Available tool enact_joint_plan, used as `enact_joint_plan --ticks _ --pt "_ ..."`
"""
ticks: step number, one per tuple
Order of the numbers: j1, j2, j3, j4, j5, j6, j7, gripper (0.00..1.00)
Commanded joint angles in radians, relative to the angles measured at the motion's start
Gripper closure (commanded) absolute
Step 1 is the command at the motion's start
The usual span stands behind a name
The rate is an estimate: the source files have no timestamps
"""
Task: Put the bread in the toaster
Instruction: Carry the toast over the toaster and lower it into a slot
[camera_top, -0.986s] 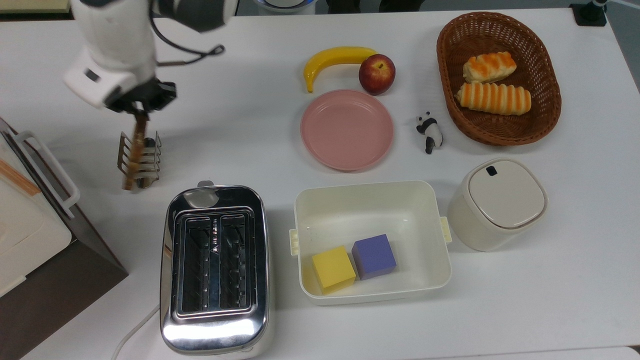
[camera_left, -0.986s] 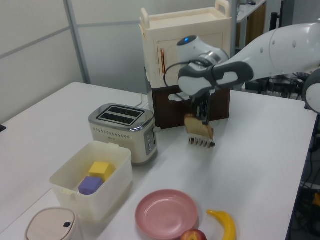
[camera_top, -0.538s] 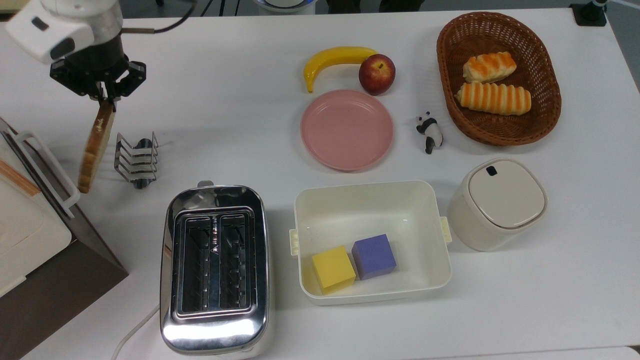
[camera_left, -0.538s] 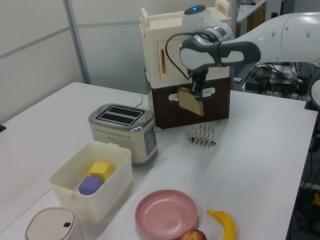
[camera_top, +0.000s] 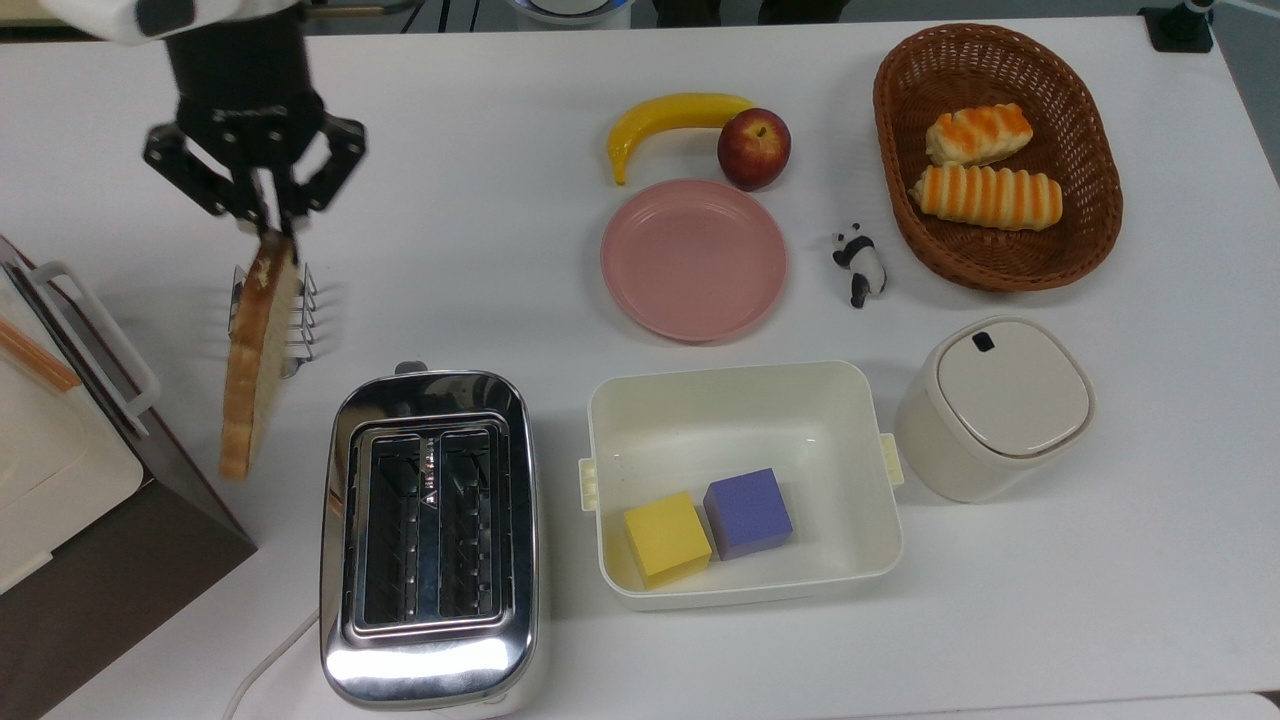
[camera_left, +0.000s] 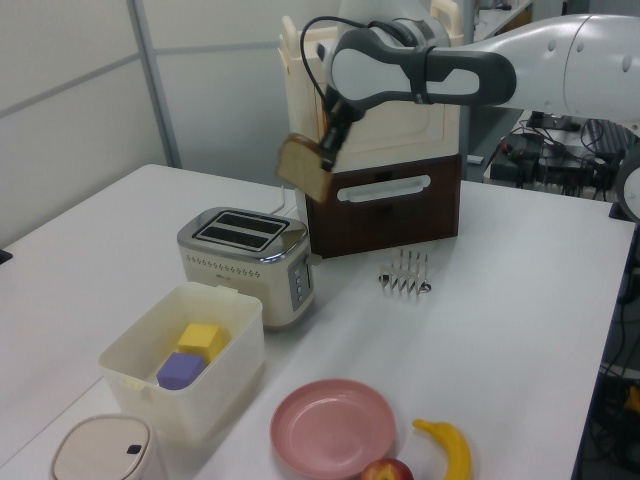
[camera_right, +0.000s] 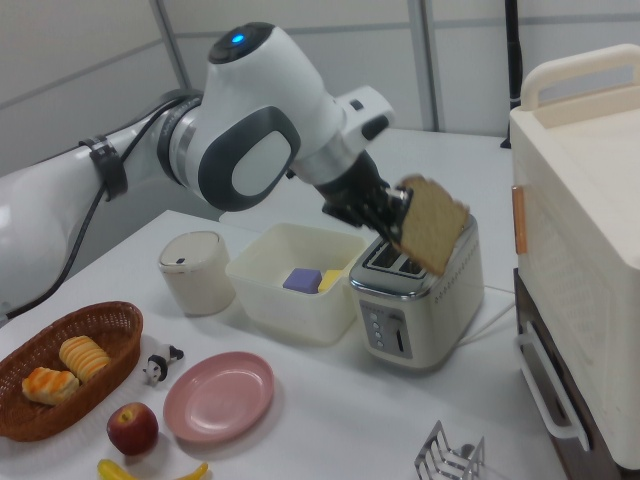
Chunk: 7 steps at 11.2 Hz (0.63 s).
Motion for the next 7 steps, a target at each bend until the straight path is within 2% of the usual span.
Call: enact_joint_plan --ticks 1,4,7 --pt "0.002 0.039 0.07 0.016 0.035 0.162 0.066 1.0" --pt "0.002 0.079 0.147 0.017 0.035 0.219 0.087 1.0" --pt "0.021 0.104 0.166 0.011 0.036 0.219 0.099 0.99"
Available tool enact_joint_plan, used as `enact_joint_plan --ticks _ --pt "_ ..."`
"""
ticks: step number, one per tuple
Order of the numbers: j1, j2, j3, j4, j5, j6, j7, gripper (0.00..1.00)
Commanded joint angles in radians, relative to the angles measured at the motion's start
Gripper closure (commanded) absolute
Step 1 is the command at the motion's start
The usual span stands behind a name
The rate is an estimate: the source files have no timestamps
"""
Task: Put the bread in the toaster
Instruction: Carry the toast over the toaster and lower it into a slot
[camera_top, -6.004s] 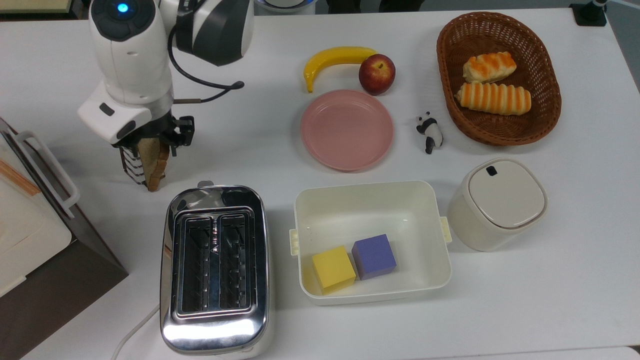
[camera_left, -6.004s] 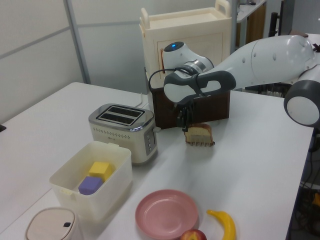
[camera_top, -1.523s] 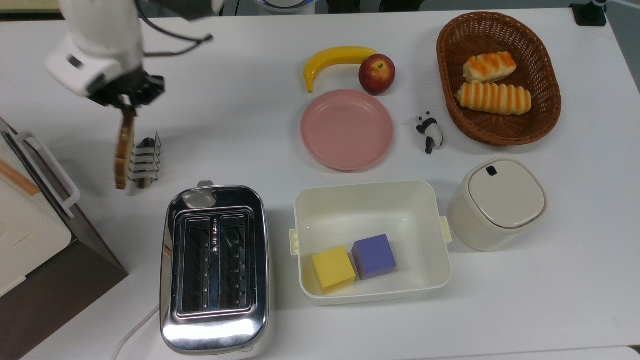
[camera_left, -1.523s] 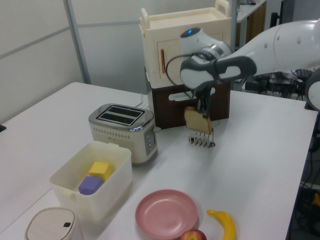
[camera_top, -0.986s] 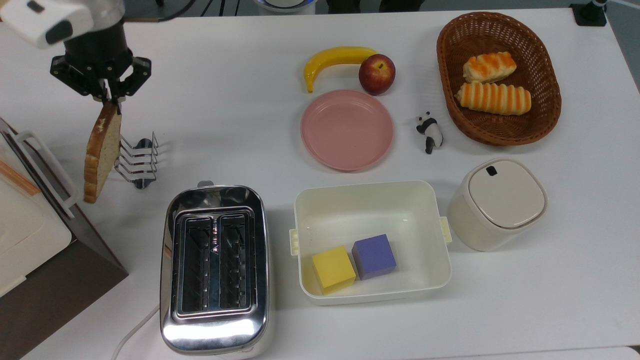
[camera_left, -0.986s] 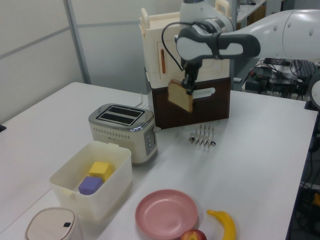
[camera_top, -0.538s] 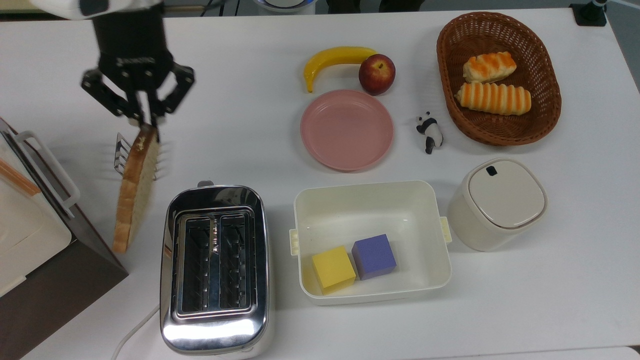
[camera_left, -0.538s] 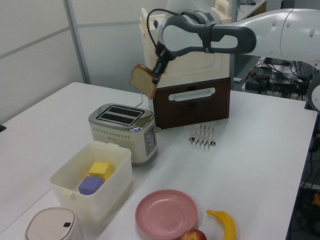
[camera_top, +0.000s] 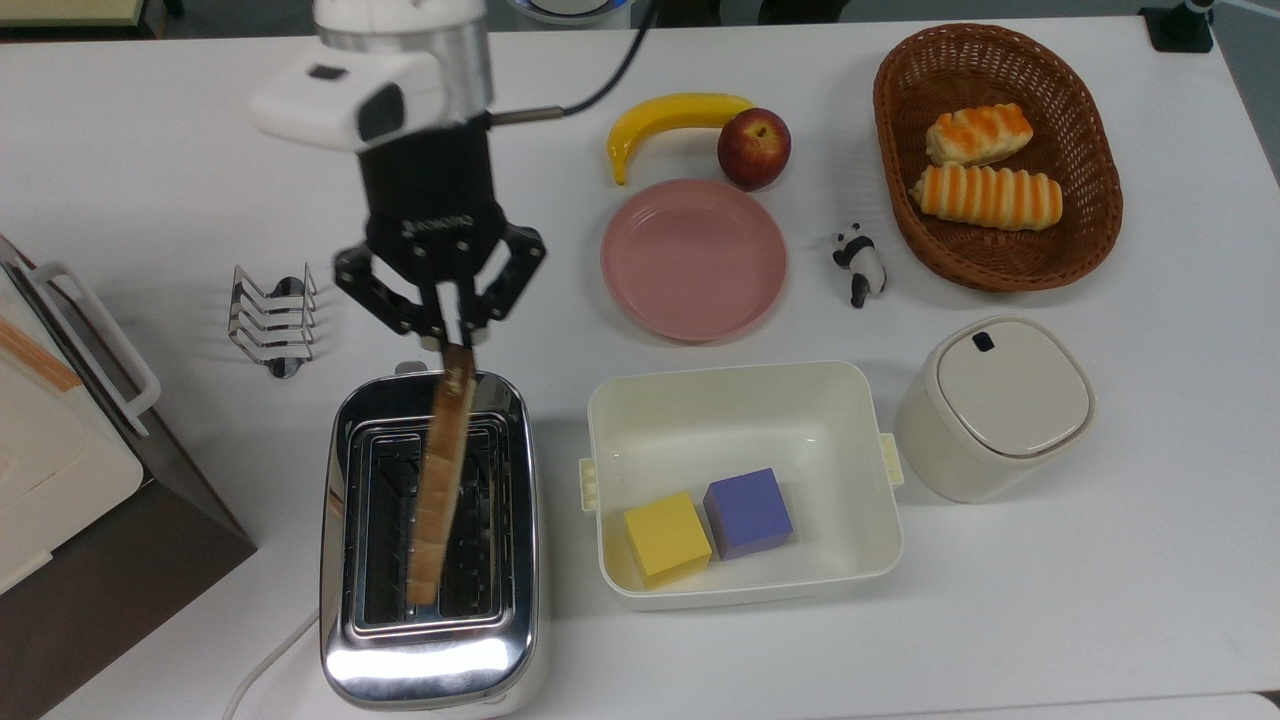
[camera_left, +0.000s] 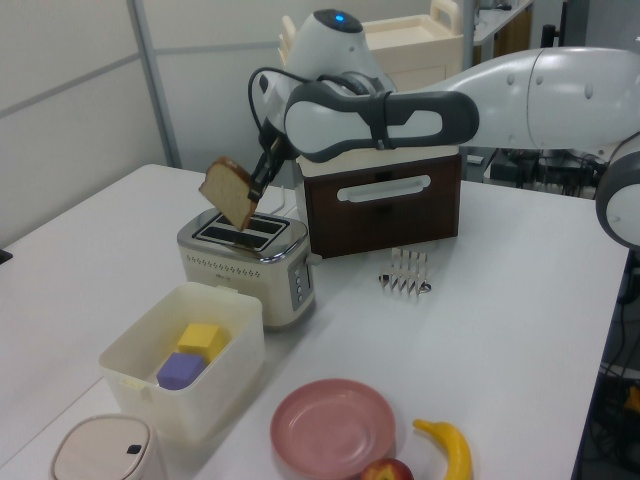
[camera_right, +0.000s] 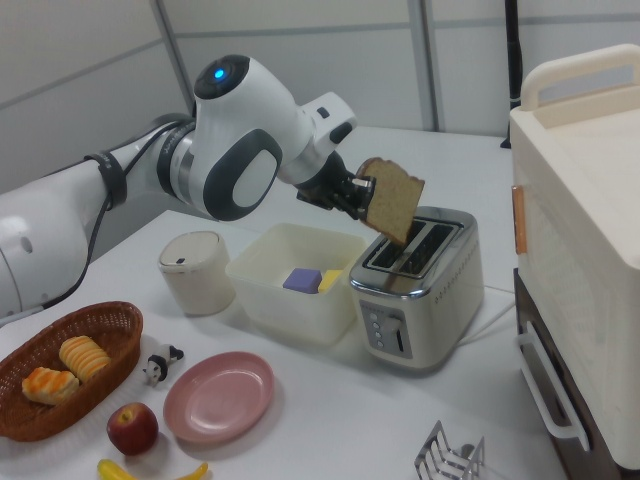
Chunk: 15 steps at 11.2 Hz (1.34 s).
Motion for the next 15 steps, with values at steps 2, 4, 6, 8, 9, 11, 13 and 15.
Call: enact_joint_plan --ticks 2,4,6,8,9,11,13,15 --pt "0.016 0.03 0.001 0.005 0.009 -0.003 0.042 0.99" --pt "0.015 0.028 -0.005 0.011 0.004 -0.11 0.041 0.98" --pt "0.013 0.019 -0.01 0.013 0.0 -0.217 0.041 0.97" --pt "0.012 0.019 -0.01 0.013 0.001 -0.256 0.042 0.9" --pt "0.012 0.019 -0.01 0.013 0.001 -0.254 0.042 0.82" --pt "0.007 0.019 -0.01 0.014 0.003 -0.241 0.042 0.74" --pt "0.005 0.022 -0.011 0.024 0.003 -0.2 0.044 0.74" --pt "-0.001 0.023 -0.011 0.025 0.004 -0.143 0.047 0.74"
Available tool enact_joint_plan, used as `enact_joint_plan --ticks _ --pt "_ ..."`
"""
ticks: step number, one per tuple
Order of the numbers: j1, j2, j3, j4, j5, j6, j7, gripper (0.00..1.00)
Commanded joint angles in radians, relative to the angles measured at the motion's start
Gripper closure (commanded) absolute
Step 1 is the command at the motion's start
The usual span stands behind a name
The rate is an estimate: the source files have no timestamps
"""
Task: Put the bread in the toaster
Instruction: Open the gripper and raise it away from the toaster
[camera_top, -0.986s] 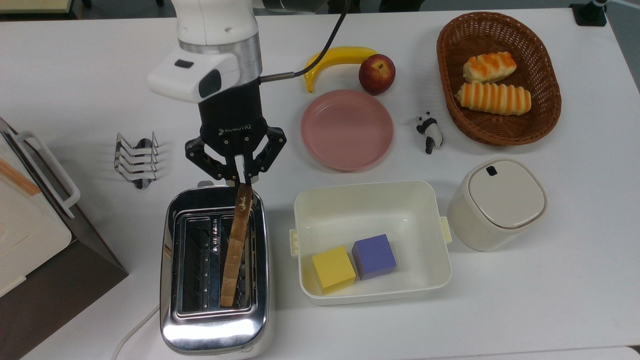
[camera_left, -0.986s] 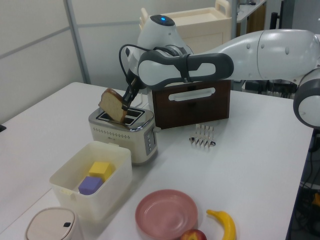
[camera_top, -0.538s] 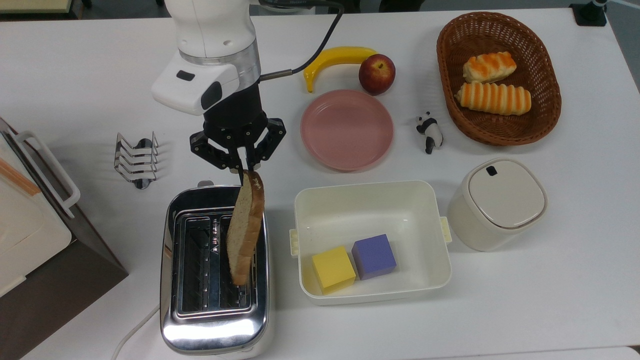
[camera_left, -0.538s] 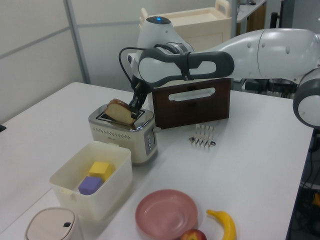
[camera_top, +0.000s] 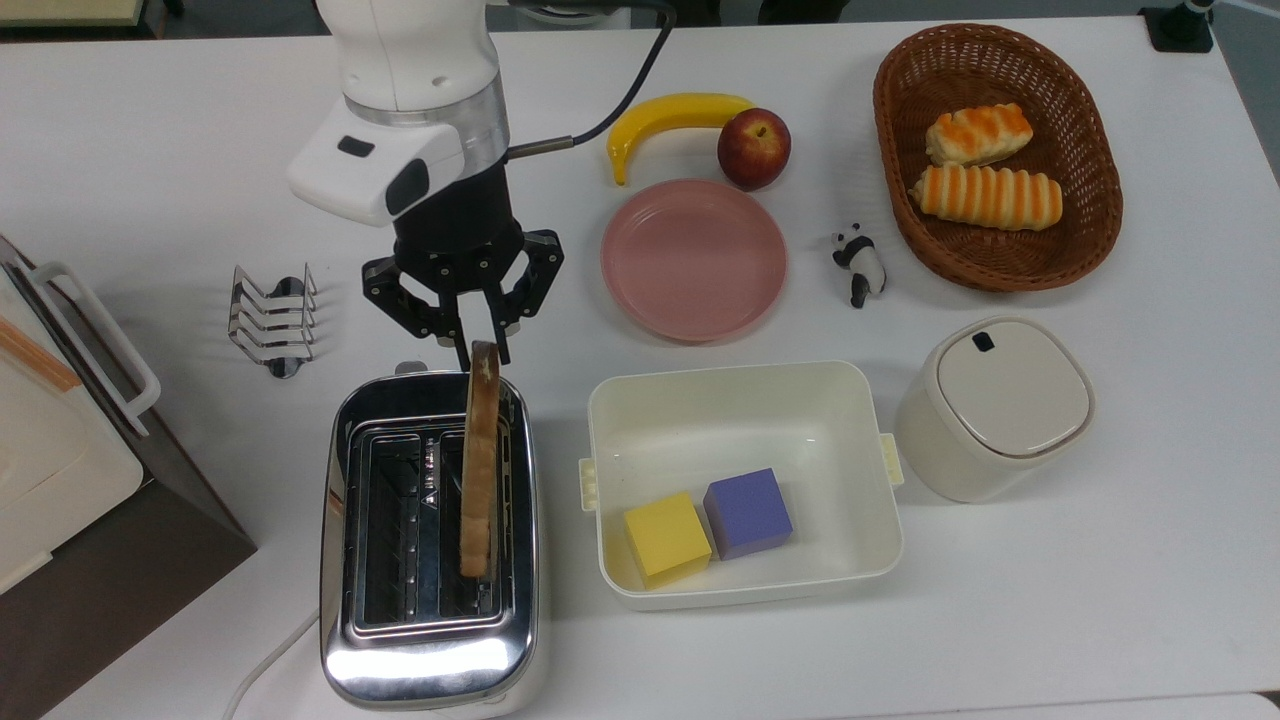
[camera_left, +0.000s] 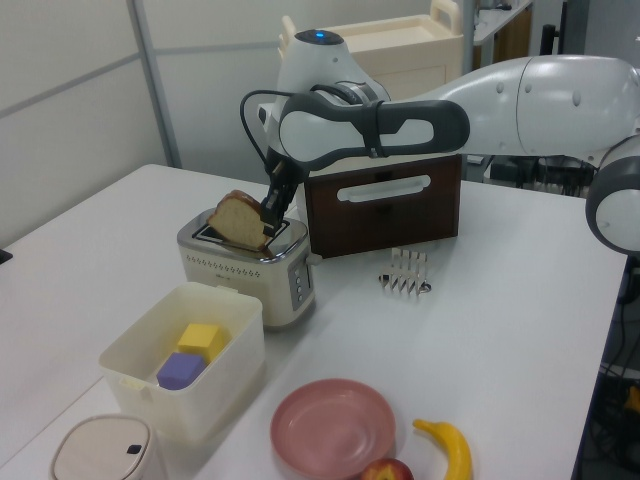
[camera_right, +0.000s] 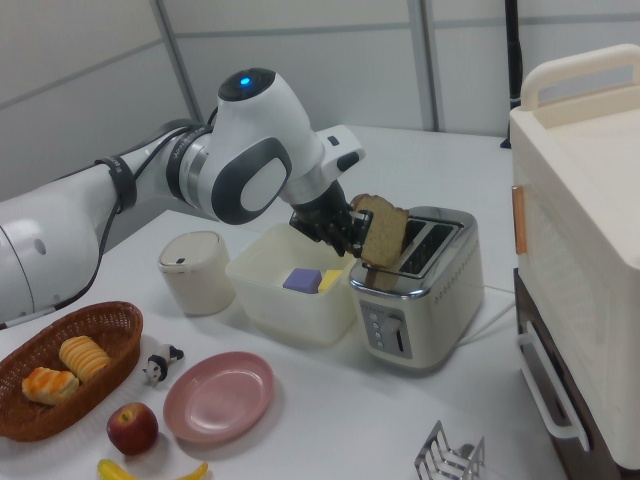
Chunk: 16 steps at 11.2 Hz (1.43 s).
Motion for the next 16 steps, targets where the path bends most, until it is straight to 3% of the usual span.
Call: enact_joint_plan --ticks 1,2,4,6,8,10,11,13,16 --pt "0.004 -0.007 -0.009 0.002 0.004 0.088 0.019 0.74" --pt "0.004 -0.002 -0.01 0.002 0.004 0.128 0.019 0.74" --pt "0.004 -0.003 -0.009 -0.006 0.003 0.147 0.019 0.63" --pt "0.007 -0.022 -0.01 -0.038 0.001 0.112 0.05 0.38" --pt "0.005 -0.068 -0.013 -0.073 -0.018 -0.029 0.114 0.17" --pt "0.008 -0.095 -0.016 -0.079 -0.08 -0.243 0.189 0.15" --pt "0.011 -0.115 -0.015 -0.078 -0.1 -0.308 0.269 0.0" --pt "0.03 -0.164 -0.007 -0.108 -0.147 -0.379 0.372 0.0" --pt "0.07 -0.255 -0.009 -0.173 -0.155 -0.454 0.444 0.0"
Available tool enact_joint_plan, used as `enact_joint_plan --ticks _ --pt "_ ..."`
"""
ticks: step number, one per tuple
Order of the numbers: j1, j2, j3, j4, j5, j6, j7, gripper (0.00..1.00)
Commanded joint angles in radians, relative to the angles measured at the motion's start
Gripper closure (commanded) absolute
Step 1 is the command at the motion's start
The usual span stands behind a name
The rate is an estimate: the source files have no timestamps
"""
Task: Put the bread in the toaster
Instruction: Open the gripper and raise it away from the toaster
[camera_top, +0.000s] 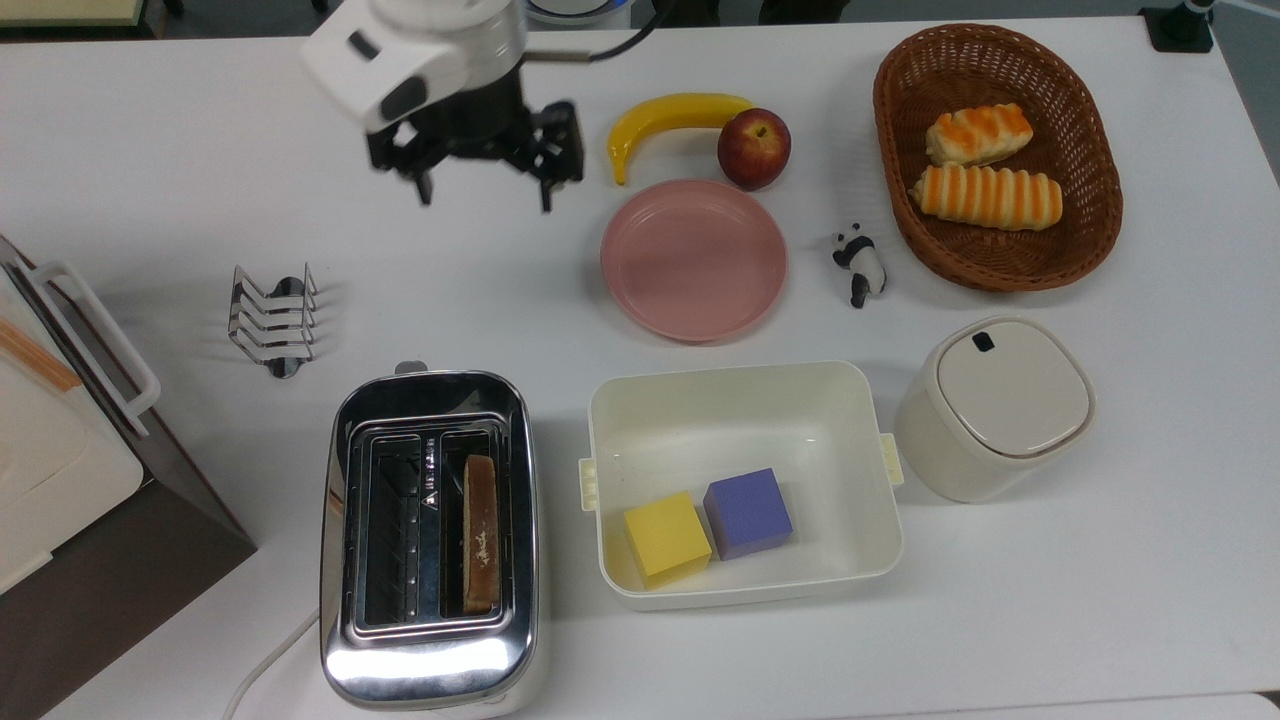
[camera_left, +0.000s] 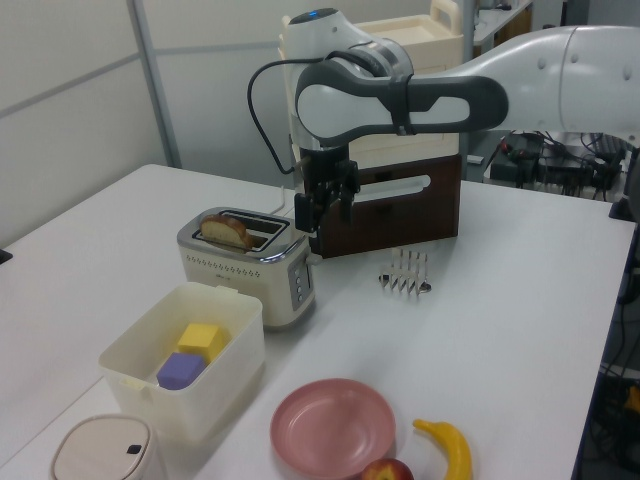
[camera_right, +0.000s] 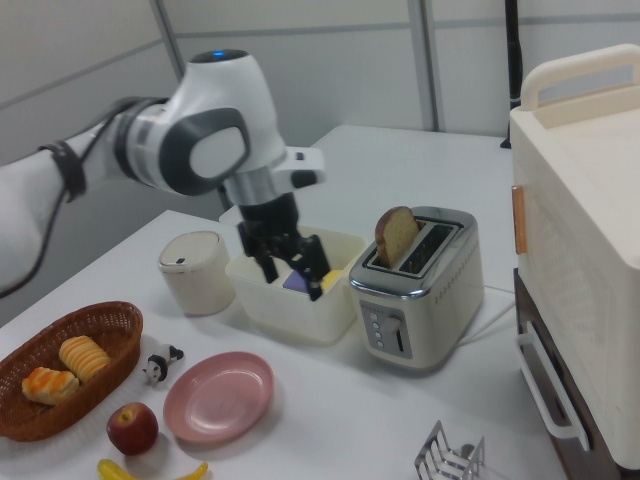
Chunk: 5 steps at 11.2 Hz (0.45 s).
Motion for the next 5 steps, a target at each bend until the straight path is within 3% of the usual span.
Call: enact_joint_plan --ticks 1,5 --pt "0.035 -0.132 0.0 -0.118 -0.023 -0.049 0.138 0.0" --pt "0.045 -0.166 0.0 -0.129 -0.025 -0.067 0.143 0.0"
